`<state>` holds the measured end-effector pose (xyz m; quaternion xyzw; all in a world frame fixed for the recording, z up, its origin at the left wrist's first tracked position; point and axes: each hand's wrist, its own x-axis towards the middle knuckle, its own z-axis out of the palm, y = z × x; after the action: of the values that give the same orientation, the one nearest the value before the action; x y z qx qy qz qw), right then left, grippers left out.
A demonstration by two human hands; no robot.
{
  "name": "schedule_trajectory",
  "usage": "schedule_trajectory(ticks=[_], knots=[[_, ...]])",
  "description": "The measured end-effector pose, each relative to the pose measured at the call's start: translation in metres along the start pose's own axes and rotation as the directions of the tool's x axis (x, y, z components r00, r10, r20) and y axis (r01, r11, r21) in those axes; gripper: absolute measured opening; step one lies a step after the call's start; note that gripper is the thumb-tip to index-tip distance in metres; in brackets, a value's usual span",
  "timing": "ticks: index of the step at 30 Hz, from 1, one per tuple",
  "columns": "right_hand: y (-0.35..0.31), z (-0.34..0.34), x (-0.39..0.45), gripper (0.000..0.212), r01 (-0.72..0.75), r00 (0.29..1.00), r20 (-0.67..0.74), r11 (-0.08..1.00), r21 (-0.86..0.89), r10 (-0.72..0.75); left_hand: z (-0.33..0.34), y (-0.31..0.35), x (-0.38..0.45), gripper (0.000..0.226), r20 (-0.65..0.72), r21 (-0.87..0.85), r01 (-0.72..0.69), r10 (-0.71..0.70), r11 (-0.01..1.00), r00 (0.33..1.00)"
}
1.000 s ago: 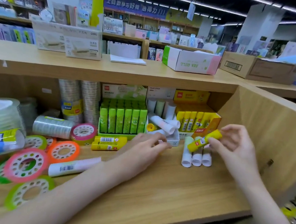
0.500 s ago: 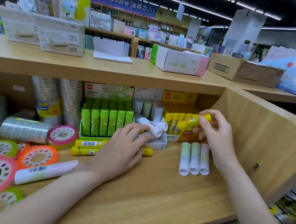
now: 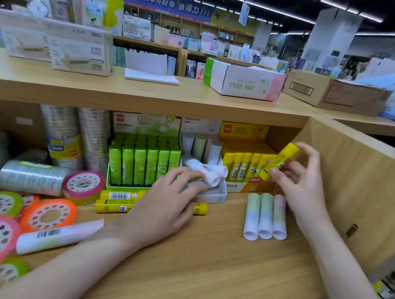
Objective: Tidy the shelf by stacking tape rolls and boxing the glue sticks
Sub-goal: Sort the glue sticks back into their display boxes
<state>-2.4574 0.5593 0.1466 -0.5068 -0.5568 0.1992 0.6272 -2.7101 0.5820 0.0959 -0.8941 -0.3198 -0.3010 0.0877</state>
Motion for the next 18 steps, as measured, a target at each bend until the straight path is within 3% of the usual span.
schedule_trajectory(ticks=[3, 8, 11, 14, 18], knots=[[-0.004, 0.002, 0.010, 0.062, 0.211, 0.975, 0.026, 0.875, -0.436, -0.222, 0.000, 0.001, 0.000, 0.031, -0.003, 0.008, 0.001, -0.001, 1.000, 1.000], [0.001, 0.010, 0.019, 0.044, 0.424, 0.887, 0.193, 0.574, -0.700, -0.419, -0.001, 0.001, 0.000, 0.030, -0.006, 0.008, 0.005, -0.005, 1.000, 1.000], [0.006, 0.011, 0.022, 0.042, 0.453, 0.844, 0.220, 0.429, -0.782, -0.490, 0.000, 0.002, -0.001, 0.030, -0.011, -0.001, 0.005, -0.005, 1.000, 1.000], [0.017, 0.010, 0.023, 0.037, 0.446, 0.855, 0.266, 0.370, -0.815, -0.444, 0.000, 0.001, -0.001, 0.030, -0.020, -0.006, 0.011, -0.011, 1.000, 1.000], [0.025, 0.008, 0.023, 0.022, 0.369, 0.898, 0.200, 0.423, -0.827, -0.392, 0.001, 0.002, -0.001, 0.030, -0.014, -0.008, 0.015, -0.016, 1.000, 1.000]])
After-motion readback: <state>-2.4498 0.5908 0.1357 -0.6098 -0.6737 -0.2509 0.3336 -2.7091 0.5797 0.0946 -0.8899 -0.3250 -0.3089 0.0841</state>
